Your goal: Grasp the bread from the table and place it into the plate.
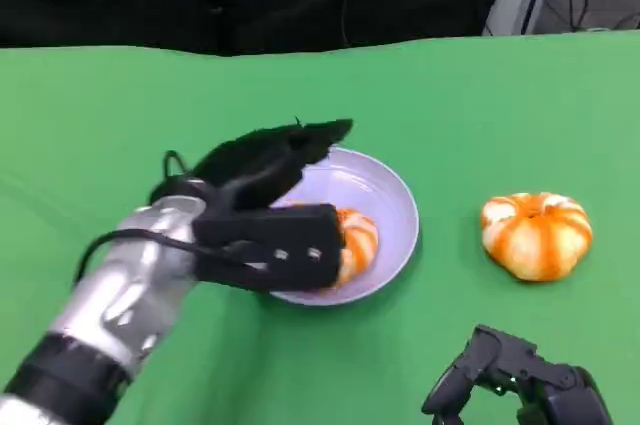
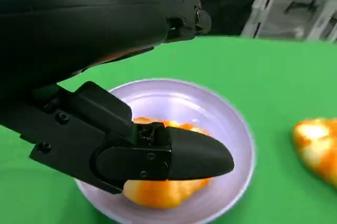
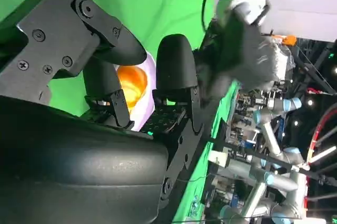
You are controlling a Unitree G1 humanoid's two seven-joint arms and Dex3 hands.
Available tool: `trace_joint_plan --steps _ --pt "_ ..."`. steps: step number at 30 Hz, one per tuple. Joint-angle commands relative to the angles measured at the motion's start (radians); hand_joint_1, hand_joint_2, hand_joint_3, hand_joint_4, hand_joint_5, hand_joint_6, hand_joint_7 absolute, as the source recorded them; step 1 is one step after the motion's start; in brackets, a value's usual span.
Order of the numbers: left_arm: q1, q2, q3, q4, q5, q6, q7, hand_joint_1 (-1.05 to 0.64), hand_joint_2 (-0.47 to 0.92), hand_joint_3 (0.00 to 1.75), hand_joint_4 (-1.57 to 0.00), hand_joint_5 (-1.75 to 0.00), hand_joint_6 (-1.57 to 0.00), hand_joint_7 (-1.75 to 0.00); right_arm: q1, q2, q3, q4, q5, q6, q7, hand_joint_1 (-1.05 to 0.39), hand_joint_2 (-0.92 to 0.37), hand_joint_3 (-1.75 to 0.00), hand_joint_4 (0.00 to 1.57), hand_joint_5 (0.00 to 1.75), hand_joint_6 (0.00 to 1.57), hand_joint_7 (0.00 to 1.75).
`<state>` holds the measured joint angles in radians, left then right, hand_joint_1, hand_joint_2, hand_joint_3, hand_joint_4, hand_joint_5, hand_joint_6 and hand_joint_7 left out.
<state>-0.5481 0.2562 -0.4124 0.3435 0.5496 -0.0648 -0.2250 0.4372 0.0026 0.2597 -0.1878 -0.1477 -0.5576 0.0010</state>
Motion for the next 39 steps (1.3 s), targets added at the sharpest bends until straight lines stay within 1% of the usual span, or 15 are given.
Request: trace_joint_plan --steps 1,5,8,9,10,13,16,19,20,22,23,26,28,32,39 --pt "0.071 0.041 0.06 -0.105 -0.071 0.013 -0.057 -0.93 0.92 0.52 0.0 0.0 0.0 0.0 0.003 -0.005 -0.004 -0.001 0.014 -0.004 0.001 -0.05 -0.26 -1.41 0.77 1.57 0.83 1.3" --pt "0.175 0.07 0.155 -0.267 -0.186 0.025 -0.1 -0.71 0.92 0.31 -0.06 -0.03 -0.02 -0.01 0.002 -0.003 -0.003 0.004 0.008 -0.01 -0.002 -0.09 -0.26 -1.38 0.77 1.58 0.83 1.31" --pt "0.198 0.073 0.172 -0.305 -0.206 0.033 -0.107 -0.65 0.92 0.25 -0.08 -0.05 -0.03 -0.01 0.002 -0.003 -0.003 0.005 0.006 -0.012 -0.004 -0.09 -0.26 -1.38 0.77 1.58 0.82 1.31" --pt "0.258 0.057 0.224 -0.362 -0.273 0.022 -0.093 -0.65 0.92 0.24 -0.09 -0.05 -0.03 -0.01 0.004 -0.002 -0.001 0.002 0.006 -0.009 -0.003 -0.09 -0.26 -1.38 0.77 1.58 0.82 1.31" --pt "0.311 0.042 0.27 -0.412 -0.33 0.011 -0.077 -0.52 0.92 0.19 -0.25 -0.26 -0.2 -0.07 0.006 -0.002 0.0 -0.001 0.006 -0.006 -0.003 -0.09 -0.27 -1.38 0.76 1.58 0.82 1.31" --pt "0.43 -0.004 0.362 -0.498 -0.439 -0.043 -0.028 -0.36 0.92 0.13 -0.41 -0.63 -0.46 -0.13 0.008 -0.001 0.002 -0.004 0.004 -0.005 -0.005 -0.1 -0.28 -1.39 0.75 1.58 0.82 1.31" --pt "0.52 -0.051 0.414 -0.521 -0.509 -0.133 0.01 -0.21 0.92 0.11 -0.63 -0.79 -0.7 -0.23 0.012 -0.001 0.005 -0.009 0.007 0.001 -0.003 -0.09 -0.27 -1.39 0.75 1.58 0.81 1.3" --pt "0.587 -0.089 0.444 -0.526 -0.567 -0.207 0.027 -0.15 0.92 0.11 -0.7 -0.82 -0.78 -0.26 0.016 -0.002 0.006 -0.013 0.008 0.003 -0.002 -0.09 -0.27 -1.39 0.75 1.58 0.81 1.3" --pt "0.631 -0.111 0.459 -0.534 -0.606 -0.242 0.031 -0.09 0.83 0.37 -0.78 -1.02 -0.88 -0.41 0.018 -0.003 0.006 -0.015 0.008 0.0 -0.002 -0.09 -0.27 -1.39 0.75 1.58 0.81 1.3" --pt "0.678 -0.137 0.476 -0.54 -0.65 -0.283 0.033 -0.04 0.6 0.88 -0.81 -1.19 -0.87 -0.68 0.021 -0.005 0.005 -0.018 0.008 -0.001 -0.003 -0.09 -0.27 -1.39 0.75 1.58 0.81 1.3" --pt "0.682 -0.14 0.478 -0.539 -0.655 -0.29 0.03 -0.03 0.57 0.96 -0.81 -1.22 -0.86 -0.73 0.022 -0.005 0.005 -0.018 0.008 -0.001 -0.002 -0.1 -0.27 -1.39 0.75 1.58 0.81 1.3" --pt "0.733 -0.148 0.488 -0.558 -0.681 -0.302 0.021 -0.03 0.54 1.03 -0.81 -1.24 -0.85 -0.78 0.026 -0.006 0.004 -0.024 0.01 0.003 0.0 -0.1 -0.27 -1.39 0.75 1.58 0.81 1.3" --pt "0.795 -0.155 0.499 -0.586 -0.712 -0.307 0.015 0.05 0.64 1.07 -0.83 -1.49 -0.82 -1.13 0.029 -0.009 0.003 -0.031 0.012 0.008 0.002 -0.1 -0.28 -1.38 0.75 1.59 0.81 1.3" --pt "0.864 -0.16 0.505 -0.544 -0.753 -0.375 -0.02 0.09 0.55 1.26 -0.84 -1.72 -0.76 -1.54 0.032 -0.016 -0.004 -0.032 0.023 0.005 0.007 -0.09 -0.28 -1.37 0.75 1.58 0.81 1.3" --pt "0.887 -0.161 0.504 -0.505 -0.748 -0.412 -0.029 0.08 0.45 1.37 -0.89 -1.75 -0.75 -1.68 0.033 -0.024 -0.015 -0.039 0.034 0.013 0.022 -0.09 -0.3 -1.37 0.74 1.58 0.81 1.31"
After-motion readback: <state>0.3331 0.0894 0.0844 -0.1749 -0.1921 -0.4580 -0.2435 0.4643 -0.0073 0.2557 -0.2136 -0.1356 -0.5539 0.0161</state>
